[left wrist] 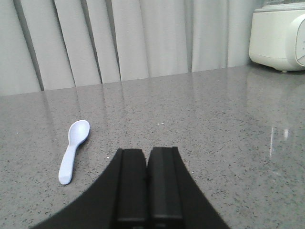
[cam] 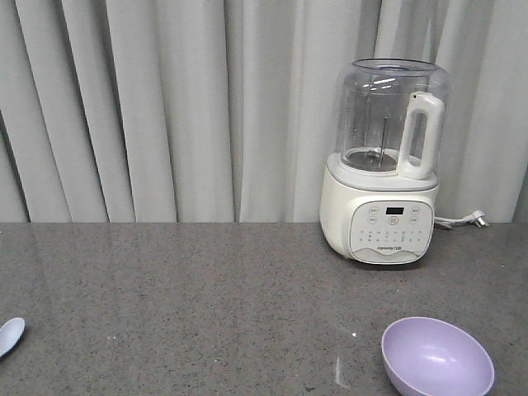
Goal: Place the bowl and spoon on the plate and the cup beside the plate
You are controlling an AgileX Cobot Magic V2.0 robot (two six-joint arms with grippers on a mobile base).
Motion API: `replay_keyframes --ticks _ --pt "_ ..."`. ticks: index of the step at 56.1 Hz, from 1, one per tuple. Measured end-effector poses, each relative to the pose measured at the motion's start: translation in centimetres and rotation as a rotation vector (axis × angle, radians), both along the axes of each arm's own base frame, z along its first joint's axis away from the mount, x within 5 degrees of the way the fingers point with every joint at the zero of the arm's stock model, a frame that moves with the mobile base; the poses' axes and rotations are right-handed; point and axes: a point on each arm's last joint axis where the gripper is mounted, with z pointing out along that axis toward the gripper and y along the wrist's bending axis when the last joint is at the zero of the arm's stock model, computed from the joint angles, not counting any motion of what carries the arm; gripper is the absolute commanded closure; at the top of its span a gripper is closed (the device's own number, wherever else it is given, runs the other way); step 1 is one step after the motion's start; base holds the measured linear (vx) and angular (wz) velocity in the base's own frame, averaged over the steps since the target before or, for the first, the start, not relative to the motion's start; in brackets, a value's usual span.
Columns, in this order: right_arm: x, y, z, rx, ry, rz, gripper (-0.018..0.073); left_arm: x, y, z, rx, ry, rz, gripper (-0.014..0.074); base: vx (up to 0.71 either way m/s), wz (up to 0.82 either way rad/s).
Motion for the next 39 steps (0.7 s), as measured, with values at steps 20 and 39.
replay_keyframes --ticks 20,39 --pt "-1.0 0.1 5.4 0.05 -0.307 0.017 0.0567 -1.3 0.8 7.1 -0.267 -0.384 0.024 0.0594 0.0 0.0" --pt "2.8 0.2 21.4 0.012 -0.355 0.01 0.0567 4.8 -0.8 21.5 -0.002 -0.185 -0.013 0.0594 0.0 0.0"
